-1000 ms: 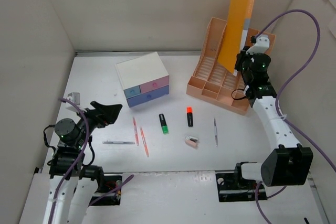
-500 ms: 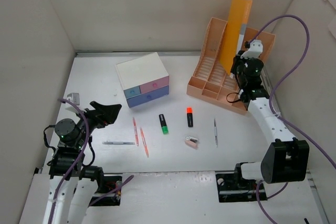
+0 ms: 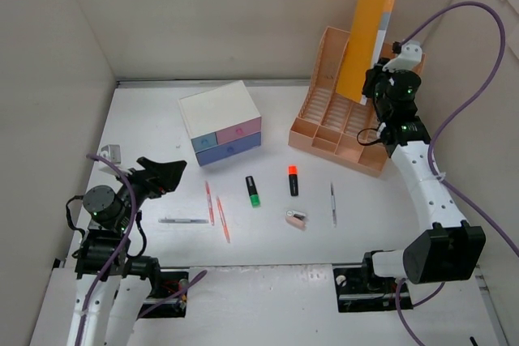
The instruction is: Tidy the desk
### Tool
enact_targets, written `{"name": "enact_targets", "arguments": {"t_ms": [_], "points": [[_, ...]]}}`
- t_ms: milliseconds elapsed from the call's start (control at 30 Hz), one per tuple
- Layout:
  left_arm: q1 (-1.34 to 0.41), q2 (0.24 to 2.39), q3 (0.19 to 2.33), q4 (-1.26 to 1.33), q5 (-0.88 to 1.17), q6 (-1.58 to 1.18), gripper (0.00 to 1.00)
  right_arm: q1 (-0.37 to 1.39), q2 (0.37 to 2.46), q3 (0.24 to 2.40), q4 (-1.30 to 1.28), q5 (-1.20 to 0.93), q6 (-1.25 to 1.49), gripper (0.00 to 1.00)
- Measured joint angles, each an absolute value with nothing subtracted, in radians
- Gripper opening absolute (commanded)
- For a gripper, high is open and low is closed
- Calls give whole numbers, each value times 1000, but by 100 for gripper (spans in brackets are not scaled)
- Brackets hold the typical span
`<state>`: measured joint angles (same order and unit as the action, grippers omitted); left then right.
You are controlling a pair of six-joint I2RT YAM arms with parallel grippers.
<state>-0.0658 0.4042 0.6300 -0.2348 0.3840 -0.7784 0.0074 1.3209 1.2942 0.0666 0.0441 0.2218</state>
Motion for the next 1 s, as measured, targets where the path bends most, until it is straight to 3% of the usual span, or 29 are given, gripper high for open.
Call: {"name": "enact_targets", "arguments": {"t_ms": [267,767,1000], "points": [[-66,404,630,-235,384,-778,95,7,1321,1290,57,41,220,0],[-66,410,630,-242,384,-777,95,-52,1322,1066,339,-57,211,0],[-66,410,630,-242,384,-778,95,-53,1284,1109,241,-79,228,0]]}}
